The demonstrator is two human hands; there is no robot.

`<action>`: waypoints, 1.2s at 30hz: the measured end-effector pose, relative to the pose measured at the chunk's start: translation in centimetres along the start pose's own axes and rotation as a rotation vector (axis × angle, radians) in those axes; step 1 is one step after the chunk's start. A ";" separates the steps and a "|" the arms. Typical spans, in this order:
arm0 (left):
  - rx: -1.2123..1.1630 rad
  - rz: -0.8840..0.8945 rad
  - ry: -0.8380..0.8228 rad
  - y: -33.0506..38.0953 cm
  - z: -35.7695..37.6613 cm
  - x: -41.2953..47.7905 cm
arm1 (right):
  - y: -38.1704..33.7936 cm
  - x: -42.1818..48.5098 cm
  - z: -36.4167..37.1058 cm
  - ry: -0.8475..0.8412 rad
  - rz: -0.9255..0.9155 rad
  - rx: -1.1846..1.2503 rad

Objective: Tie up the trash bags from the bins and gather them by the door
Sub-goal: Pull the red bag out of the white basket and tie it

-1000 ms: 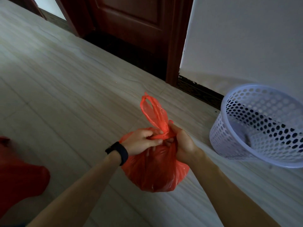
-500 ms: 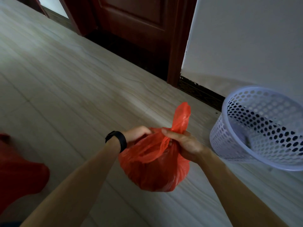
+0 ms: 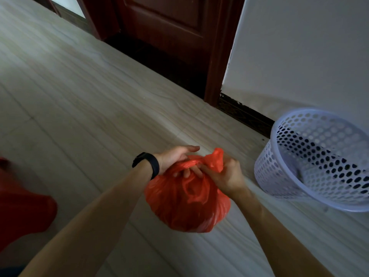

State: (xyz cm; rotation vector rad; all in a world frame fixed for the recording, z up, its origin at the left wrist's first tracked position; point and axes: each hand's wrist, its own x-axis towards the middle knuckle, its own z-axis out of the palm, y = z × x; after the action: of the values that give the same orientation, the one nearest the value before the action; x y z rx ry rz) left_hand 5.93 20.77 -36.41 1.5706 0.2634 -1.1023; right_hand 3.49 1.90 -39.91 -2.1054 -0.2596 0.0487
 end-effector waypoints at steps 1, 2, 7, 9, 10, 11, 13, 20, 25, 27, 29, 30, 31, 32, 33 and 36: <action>0.019 0.001 -0.008 0.5 0.3 -0.3 | 0.2 -0.1 0.0 -0.001 0.109 0.068; 0.023 0.007 0.000 0.9 0.6 -0.5 | 0.1 -0.1 -0.1 -0.022 0.210 0.126; 0.021 -0.011 0.084 -0.1 0.5 0.3 | 0.0 -0.1 -0.1 -0.116 0.407 0.233; 0.010 -0.029 0.086 -0.7 0.2 0.7 | -0.4 -0.1 -0.1 -0.134 0.471 0.312; 0.000 -0.031 0.079 -0.9 0.1 0.8 | -0.6 0.1 -0.1 -0.138 0.490 0.369; -0.003 -0.022 0.076 -0.9 0.2 0.6 | -0.8 0.1 -0.1 -0.134 0.507 0.435; 0.016 0.012 0.082 -0.6 0.1 0.5 | -1.3 0.2 -0.2 -0.104 0.533 0.547; -0.018 0.103 0.463 -1.2 2.1 1.7 | -2.6 -0.5 1.4 0.129 0.593 0.648; -0.511 0.401 0.552 -2.0 4.5 3.1 | -3.1 -1.1 3.2 0.281 0.668 0.557; -0.642 0.462 0.587 -2.1 4.8 2.9 | -3.2 -1.3 3.2 0.310 0.681 0.603; -0.811 0.475 0.557 -2.5 4.1 2.2 | -3.2 -1.1 3.0 0.333 0.718 0.712; -0.907 0.461 0.483 -2.9 3.5 2.1 | -3.0 -0.9 2.9 0.345 0.735 0.767; -0.955 0.439 0.430 -3.1 3.2 1.7 | -2.7 -0.9 2.9 0.354 0.748 0.810; -1.037 0.376 0.345 -3.1 3.0 1.8 | -2.6 -0.9 2.9 0.355 0.754 0.830; -1.036 0.359 0.361 -3.3 3.0 2.0 | -2.6 -1.0 2.9 0.346 0.759 0.827; -1.073 0.439 0.481 -3.9 3.6 2.4 | -2.7 -1.2 2.8 0.342 0.750 0.868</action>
State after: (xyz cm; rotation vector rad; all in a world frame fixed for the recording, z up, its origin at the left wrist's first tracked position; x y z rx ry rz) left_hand 2.78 18.07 -40.53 0.8066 0.6623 -0.1187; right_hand 1.45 5.32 -39.13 -1.2089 0.6608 0.2023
